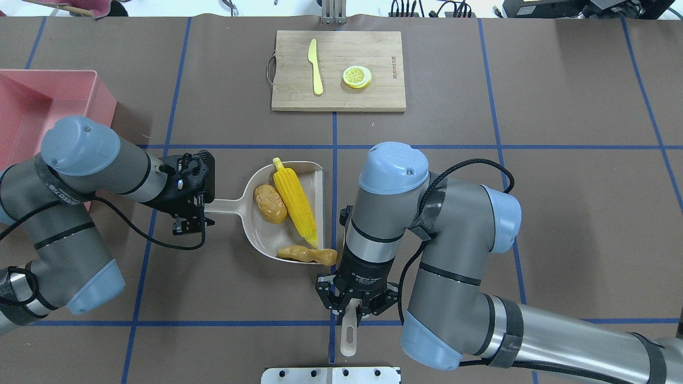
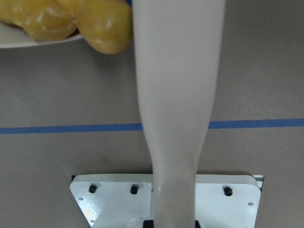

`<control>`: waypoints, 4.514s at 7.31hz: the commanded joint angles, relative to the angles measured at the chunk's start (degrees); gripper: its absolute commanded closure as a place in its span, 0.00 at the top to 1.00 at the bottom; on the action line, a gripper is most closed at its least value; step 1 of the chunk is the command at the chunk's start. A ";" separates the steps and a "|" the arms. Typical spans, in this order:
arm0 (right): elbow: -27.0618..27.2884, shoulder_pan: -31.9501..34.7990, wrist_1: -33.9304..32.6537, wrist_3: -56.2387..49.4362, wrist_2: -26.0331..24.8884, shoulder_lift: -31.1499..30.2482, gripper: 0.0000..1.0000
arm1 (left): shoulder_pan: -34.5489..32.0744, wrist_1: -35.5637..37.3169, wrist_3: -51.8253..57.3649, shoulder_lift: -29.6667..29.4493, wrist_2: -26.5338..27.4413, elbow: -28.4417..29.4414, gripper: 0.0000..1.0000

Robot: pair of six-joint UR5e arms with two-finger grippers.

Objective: Sweep and dump trash into bin
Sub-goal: 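Sweep the ginger root into the dustpan with the brush in the right gripper, then lift the brush away with the right gripper while the left gripper raises the dustpan, then carry the dustpan over the pink bin with the left gripper while the right withdraws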

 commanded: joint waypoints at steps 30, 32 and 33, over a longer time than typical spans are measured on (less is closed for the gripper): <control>18.07 31.04 -19.08 -54.13 1.89 -38.21 0.00 | -18.18 -25.12 -17.99 20.05 -1.68 -8.80 0.00; 14.13 33.76 -19.17 -62.74 1.72 -41.66 0.00 | -23.45 -25.66 -20.93 22.17 -7.13 -8.89 0.00; 11.50 34.72 -18.99 -66.87 1.28 -42.02 0.00 | -25.30 -26.71 -21.37 23.66 -8.27 -8.89 0.00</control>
